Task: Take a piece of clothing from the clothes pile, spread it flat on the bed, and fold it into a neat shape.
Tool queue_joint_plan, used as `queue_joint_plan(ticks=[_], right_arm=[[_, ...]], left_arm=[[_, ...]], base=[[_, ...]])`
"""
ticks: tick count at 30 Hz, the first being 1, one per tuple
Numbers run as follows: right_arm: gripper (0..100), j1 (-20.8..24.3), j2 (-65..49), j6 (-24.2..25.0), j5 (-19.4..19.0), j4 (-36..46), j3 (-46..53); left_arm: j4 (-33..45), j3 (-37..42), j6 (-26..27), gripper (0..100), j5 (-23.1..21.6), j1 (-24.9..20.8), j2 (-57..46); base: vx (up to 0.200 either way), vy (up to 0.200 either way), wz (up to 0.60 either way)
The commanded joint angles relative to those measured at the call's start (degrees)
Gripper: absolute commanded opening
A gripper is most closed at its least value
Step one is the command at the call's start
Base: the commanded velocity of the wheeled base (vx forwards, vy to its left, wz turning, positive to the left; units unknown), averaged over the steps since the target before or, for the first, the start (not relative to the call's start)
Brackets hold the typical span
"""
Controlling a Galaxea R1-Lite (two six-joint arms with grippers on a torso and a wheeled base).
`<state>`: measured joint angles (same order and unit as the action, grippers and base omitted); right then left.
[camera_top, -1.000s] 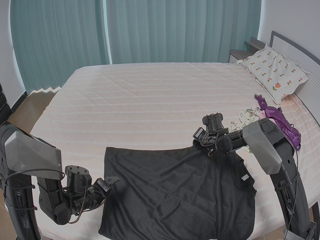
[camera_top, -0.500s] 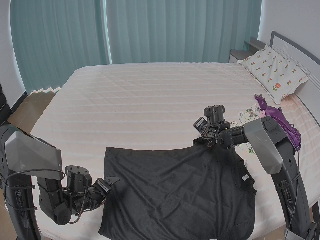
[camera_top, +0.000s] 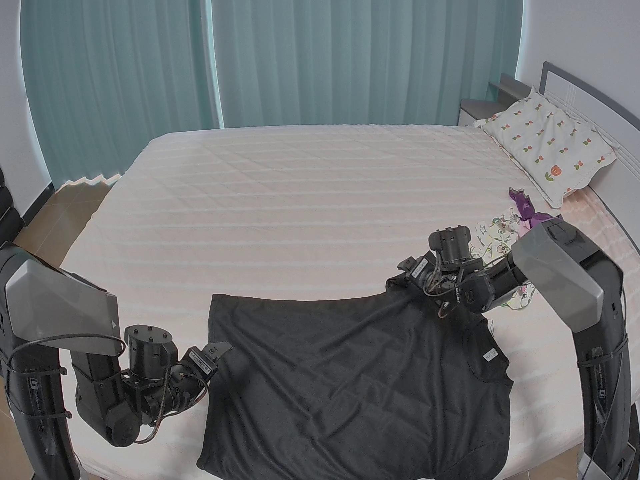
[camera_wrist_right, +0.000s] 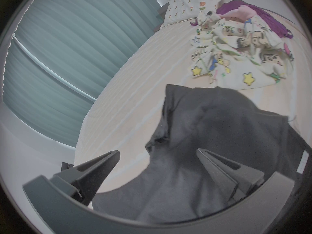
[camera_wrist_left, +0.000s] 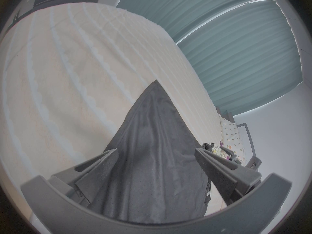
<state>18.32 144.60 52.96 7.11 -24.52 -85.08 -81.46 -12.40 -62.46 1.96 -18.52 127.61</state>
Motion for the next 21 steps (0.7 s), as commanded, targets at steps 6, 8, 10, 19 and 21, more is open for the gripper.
queue_joint_plan(ticks=[6, 8, 10, 19, 21], right_arm=[[100, -5.84, -22.79, -1.72, -3.86, -23.47, 41.84], [100, -6.37, -25.6, -1.54, -4.38, -24.97, 46.58], [100, -6.72, -27.97, -1.36, -5.0, -25.85, 51.5], [100, -10.5, -30.35, -1.1, -7.37, -35.78, 64.69], [100, -10.85, -29.82, -1.1, -8.69, -40.26, 68.03]], left_arm=[[-1.95, 2.82, 4.19, 100, 1.29, 4.81, -5.79], [-2.04, 5.1, 4.63, 100, 1.03, 4.54, -5.79], [-2.21, 7.21, 4.37, 100, 0.59, 3.4, -5.36], [-1.95, 12.31, 2.44, 100, 0.85, -1.96, -4.83], [-1.86, 12.31, 2.0, 100, 1.03, -2.4, -3.25]], base=[[0.0, 0.0, 0.0], [0.0, 0.0, 0.0], [0.0, 0.0, 0.0], [-0.156, 0.0, 0.0], [-0.2, 0.0, 0.0]])
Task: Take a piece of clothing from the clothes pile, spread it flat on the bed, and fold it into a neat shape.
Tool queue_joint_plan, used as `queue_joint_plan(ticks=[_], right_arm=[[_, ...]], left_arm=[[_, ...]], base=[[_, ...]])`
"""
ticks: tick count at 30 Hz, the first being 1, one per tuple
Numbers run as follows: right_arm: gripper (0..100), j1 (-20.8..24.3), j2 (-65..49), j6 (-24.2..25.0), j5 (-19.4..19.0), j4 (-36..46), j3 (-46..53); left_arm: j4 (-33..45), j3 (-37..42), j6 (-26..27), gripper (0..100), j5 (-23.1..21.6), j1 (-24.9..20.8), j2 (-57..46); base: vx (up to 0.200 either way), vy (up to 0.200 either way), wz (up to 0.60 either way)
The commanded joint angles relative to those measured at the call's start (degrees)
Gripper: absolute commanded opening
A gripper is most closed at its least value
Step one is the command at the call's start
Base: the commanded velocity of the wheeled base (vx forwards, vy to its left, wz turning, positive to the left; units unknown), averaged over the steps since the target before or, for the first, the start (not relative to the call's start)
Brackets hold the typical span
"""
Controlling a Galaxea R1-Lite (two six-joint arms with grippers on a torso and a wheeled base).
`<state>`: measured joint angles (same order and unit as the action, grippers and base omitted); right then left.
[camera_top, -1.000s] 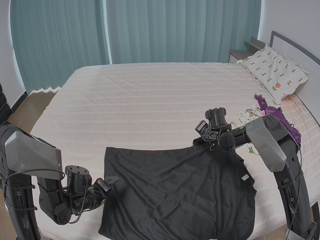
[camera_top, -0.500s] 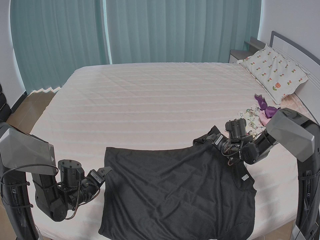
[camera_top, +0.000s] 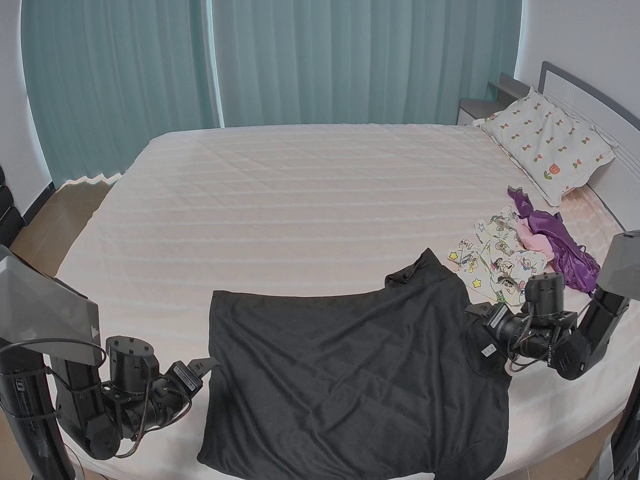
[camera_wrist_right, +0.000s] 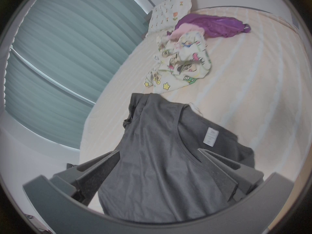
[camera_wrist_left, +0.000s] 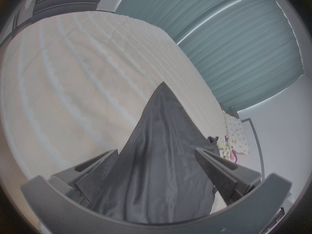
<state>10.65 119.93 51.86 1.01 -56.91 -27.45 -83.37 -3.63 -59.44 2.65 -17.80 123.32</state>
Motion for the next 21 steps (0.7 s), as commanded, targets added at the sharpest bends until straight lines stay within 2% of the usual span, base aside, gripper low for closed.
queue_joint_plan(ticks=[1, 6, 9, 11, 12, 19, 21], right_arm=[[100, -3.27, -4.97, 0.08, -3.38, -9.72, 11.72], [100, -3.27, -4.88, 1.4, -6.46, -14.73, 16.47], [100, -3.27, -4.53, 2.55, -6.55, -15.52, 17.35], [100, -3.27, -4.53, 2.55, -6.55, -15.52, 17.35], [100, -3.27, -3.74, 2.55, -6.64, -15.52, 17.87], [100, -3.27, -1.1, 2.55, -7.25, -18.15, 18.31], [100, -3.27, -0.84, 2.55, -7.25, -18.86, 18.4]], left_arm=[[0.14, 3.54, -1.03, 100, 0.34, -3.3, 1.75], [2.16, 3.54, -0.94, 100, 0.43, -5.05, 3.59], [4.97, 3.54, -0.94, 100, 0.61, -7.78, 3.68], [4.97, 3.54, -0.94, 100, 0.61, -7.78, 3.68], [6.03, 3.54, -0.76, 100, 1.75, -9.54, 4.39], [4.89, -0.15, 2.49, 100, 10.1, -11.38, 10.71], [4.89, -0.76, 2.49, 100, 10.45, -11.38, 10.8]], base=[[-0.2, 0.0, 0.0], [-0.2, 0.0, 0.0], [-0.2, 0.0, 0.0], [-0.2, 0.0, 0.0], [-0.2, 0.0, 0.0], [0.0, 0.0, 0.0], [0.0, 0.0, 0.0]])
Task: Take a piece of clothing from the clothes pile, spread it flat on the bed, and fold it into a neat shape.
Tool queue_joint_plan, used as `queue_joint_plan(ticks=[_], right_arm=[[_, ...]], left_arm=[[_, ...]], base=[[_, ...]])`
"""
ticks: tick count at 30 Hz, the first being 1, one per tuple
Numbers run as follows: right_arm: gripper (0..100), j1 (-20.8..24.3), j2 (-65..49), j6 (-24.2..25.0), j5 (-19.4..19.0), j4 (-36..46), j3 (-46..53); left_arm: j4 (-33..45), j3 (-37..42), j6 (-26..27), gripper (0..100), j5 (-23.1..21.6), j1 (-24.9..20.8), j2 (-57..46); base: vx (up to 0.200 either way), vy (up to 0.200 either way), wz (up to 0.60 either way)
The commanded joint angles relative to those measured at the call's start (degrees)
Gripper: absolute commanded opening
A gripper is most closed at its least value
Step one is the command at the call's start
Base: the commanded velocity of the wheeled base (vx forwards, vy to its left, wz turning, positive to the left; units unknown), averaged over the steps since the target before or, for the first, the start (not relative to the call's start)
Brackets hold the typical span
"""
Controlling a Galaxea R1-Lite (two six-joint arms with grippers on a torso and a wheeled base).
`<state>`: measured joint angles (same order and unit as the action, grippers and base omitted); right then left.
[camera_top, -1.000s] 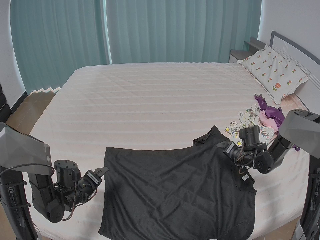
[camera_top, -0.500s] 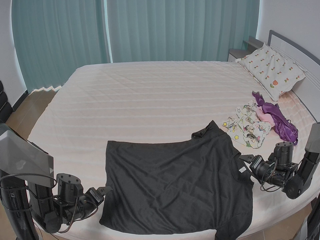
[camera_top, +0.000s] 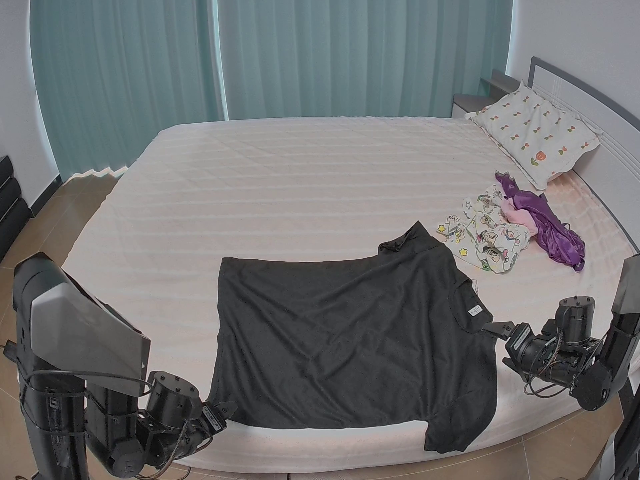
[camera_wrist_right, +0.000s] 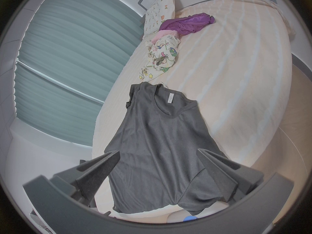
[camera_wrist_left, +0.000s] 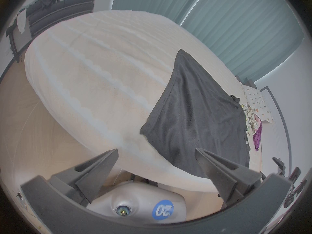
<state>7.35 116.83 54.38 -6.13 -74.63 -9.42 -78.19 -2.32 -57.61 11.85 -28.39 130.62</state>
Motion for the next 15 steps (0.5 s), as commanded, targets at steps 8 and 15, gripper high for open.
queue_joint_plan(ticks=[8, 15], right_arm=[[100, 0.12, 5.16, -0.07, -0.11, -10.18, 3.8], [100, 0.12, 5.6, -0.15, -0.11, -12.03, 4.33]], left_arm=[[-0.21, -8.23, 3.38, 100, 1.95, 0.97, 5.43], [0.06, -10.69, 3.91, 100, 2.74, 2.29, 7.19]], base=[[0.0, 0.0, 0.0], [0.0, 0.0, 0.0]])
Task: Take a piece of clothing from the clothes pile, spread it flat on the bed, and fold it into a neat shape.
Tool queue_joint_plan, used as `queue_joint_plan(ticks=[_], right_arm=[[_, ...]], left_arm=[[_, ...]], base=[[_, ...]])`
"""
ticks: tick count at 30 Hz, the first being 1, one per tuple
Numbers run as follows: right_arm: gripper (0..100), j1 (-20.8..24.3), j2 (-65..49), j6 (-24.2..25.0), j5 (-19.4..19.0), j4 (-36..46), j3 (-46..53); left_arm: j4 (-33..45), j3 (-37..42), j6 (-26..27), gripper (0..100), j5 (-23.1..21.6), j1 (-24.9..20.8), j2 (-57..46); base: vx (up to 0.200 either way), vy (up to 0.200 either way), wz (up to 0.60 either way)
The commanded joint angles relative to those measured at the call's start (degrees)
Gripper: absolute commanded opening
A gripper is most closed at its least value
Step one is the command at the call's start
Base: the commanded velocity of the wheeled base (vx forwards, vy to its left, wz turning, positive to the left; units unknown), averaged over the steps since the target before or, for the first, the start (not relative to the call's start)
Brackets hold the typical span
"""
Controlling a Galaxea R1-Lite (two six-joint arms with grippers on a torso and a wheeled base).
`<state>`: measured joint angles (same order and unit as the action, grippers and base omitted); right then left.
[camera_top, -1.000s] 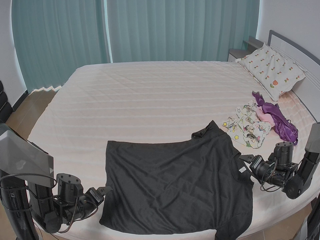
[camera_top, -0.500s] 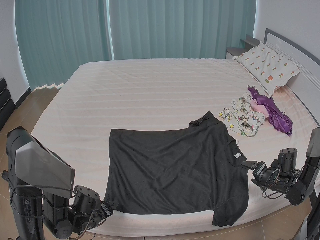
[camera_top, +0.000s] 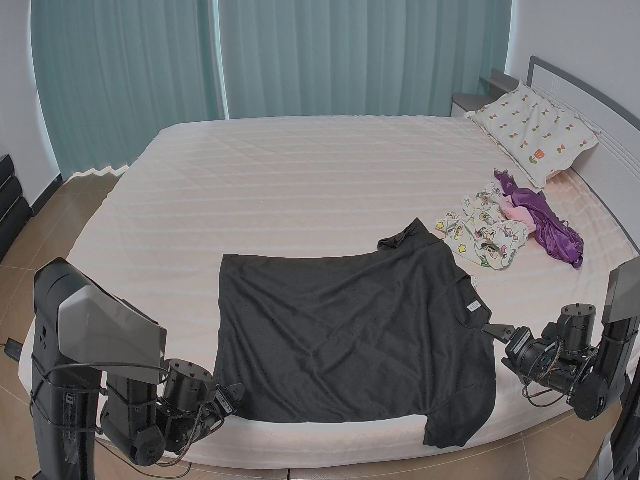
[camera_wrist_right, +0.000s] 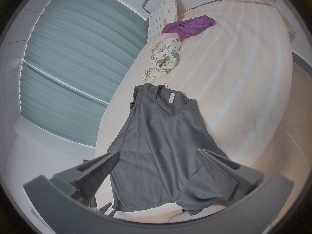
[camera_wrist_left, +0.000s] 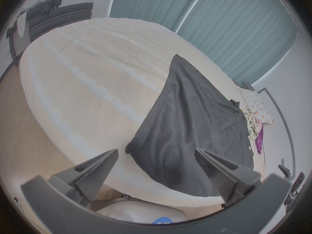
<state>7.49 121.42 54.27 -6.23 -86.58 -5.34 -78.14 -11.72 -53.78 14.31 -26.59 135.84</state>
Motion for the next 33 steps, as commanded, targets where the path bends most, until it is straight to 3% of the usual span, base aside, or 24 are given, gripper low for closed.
queue_joint_plan(ticks=[1, 3, 4, 20, 33], right_arm=[[100, -0.01, 1.01, -0.04, -0.01, -0.08, 0.24], [100, 0.07, 1.01, 0.04, -0.01, -0.08, 0.24], [100, 0.07, 1.01, 0.04, -0.01, -0.08, 0.24], [100, -0.01, 1.28, 0.04, -0.1, -0.08, 0.86], [100, -0.1, 1.63, -0.84, -0.45, 0.27, 1.91]], left_arm=[[0.01, -1.82, 0.08, 100, 0.37, 0.57, 1.97], [0.09, -2.17, 0.08, 100, 0.54, 0.66, 2.15], [0.18, -2.17, 0.17, 0, 0.72, 0.66, 2.15], [-0.08, 9.61, 4.21, 0, 1.77, 0.84, 0.74], [-0.17, 11.36, 5.71, 0, 1.86, 0.92, 1.36]], base=[[0.0, 0.0, 0.0], [0.0, 0.0, 0.0], [0.0, 0.0, 0.0], [0.0, 0.0, 0.0], [0.0, 0.0, 0.0]])
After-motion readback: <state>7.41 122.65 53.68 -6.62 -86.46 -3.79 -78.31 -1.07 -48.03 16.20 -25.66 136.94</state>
